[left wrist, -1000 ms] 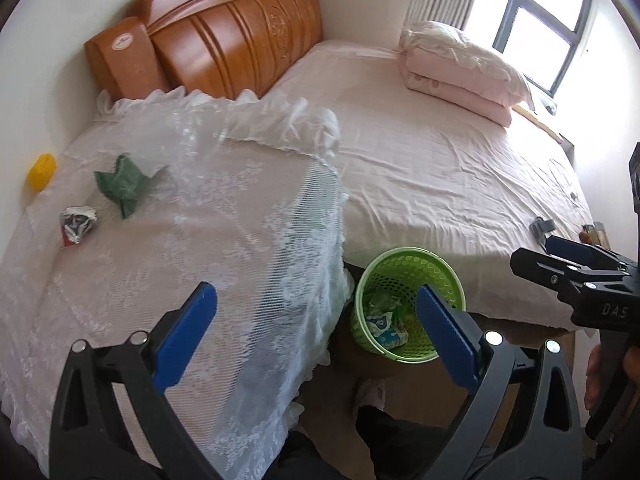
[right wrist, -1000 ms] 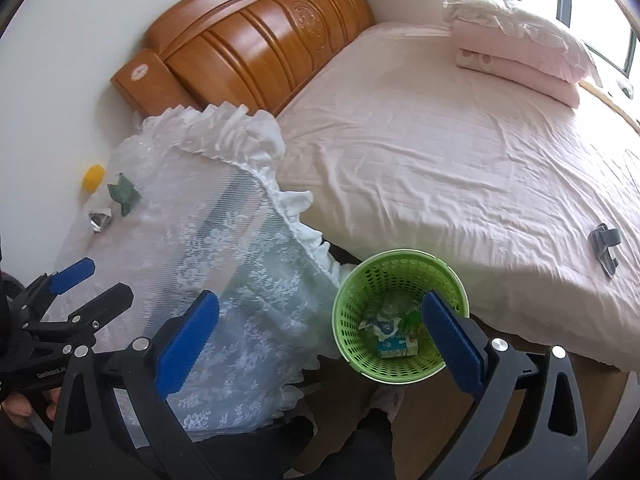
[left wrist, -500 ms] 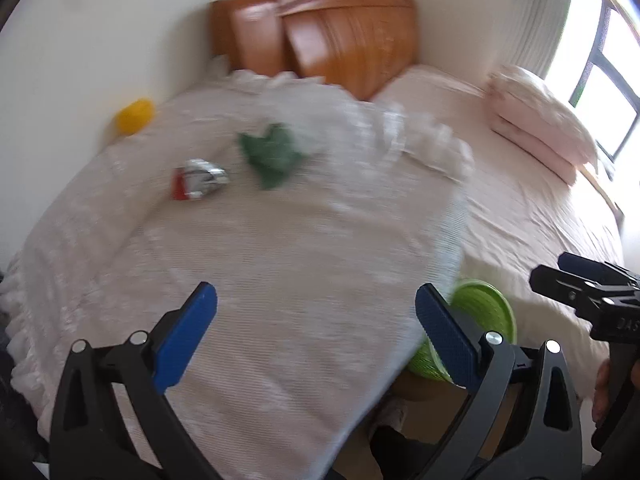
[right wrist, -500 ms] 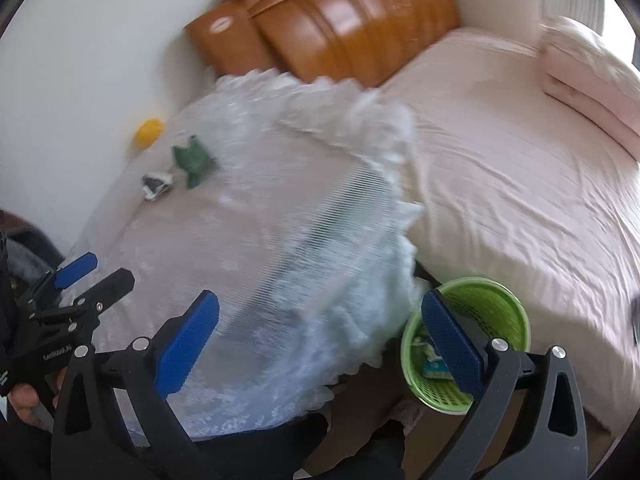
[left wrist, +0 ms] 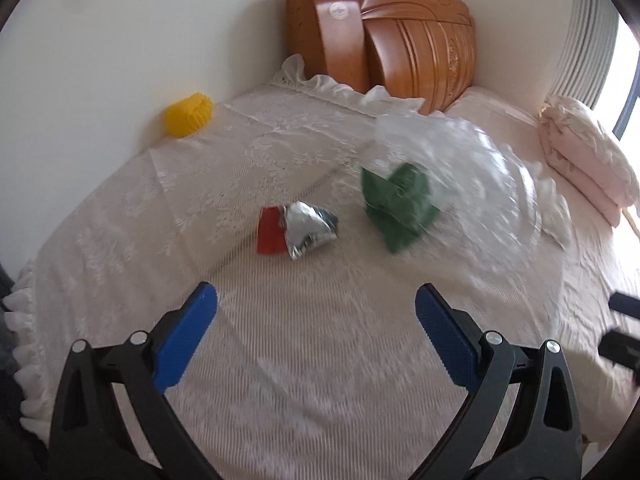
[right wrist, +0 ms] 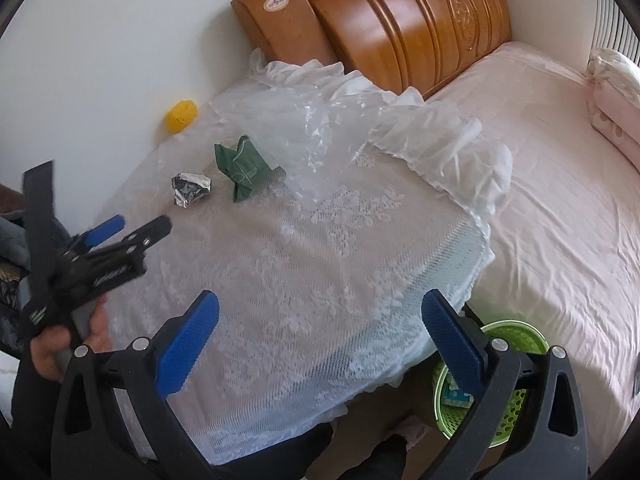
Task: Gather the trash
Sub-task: 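Grasp the silver foil wrapper with the left gripper while the right grasps the clear plastic bag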
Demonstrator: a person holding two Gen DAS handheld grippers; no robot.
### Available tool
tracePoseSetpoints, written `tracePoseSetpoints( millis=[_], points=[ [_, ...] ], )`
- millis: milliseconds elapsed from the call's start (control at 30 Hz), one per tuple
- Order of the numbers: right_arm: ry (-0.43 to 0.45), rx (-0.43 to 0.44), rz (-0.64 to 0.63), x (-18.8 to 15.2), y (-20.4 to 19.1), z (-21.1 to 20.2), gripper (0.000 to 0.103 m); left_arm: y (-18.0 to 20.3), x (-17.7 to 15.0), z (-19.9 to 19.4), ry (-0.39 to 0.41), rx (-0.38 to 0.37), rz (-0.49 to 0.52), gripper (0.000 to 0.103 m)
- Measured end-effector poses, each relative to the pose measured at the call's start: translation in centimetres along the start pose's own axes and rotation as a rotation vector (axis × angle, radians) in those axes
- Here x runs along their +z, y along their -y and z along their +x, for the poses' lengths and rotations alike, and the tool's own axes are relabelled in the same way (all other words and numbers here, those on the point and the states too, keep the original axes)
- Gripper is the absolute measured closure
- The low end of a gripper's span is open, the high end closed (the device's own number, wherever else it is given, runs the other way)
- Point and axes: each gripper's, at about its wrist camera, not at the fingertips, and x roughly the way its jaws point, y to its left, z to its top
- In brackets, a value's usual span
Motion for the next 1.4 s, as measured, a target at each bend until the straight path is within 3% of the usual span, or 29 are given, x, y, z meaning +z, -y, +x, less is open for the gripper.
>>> tracePoseSetpoints(
  millis=[367, 600, 900, 1133, 1300, 1400],
  points=[
    [-0.039, -0.002, -0.001, 1.5, 0.1, 2.3, 0.002, -1.9, 3.1, 7.1, -0.068, 0.026, -0.072, 0.008],
    [-0.048, -0.002, 0.004, 1.9, 0.3, 3.0, 0.002, -1.2, 3.3, 8.5, -0.071, 0.077, -0.069, 0.009],
    [-0.012, -0.013, -0.040, 3.9, 0.3, 2.8, 0.002, -1.1, 3.8, 9.1, -0.069, 0.111, -0.067, 0.038],
    [0.055, -0.031, -0.244, 9.8, -1.2, 3.3, 0.002, -1.6, 4.3, 8.2, -0.059, 0.066, -0.085, 0.050],
    [0.002, 0.012, -0.446, 13.1, -3.5, 6.5, 0.002, -1.8, 4.3, 7.1, -0.049, 0.048, -0.096, 0.051],
    [-0.030, -0.006, -0.548, 14.0, -4.6, 9.1, 0.002, -2.0, 4.3, 6.3, -0.039, 0.034, -0.102, 0.052]
  ],
)
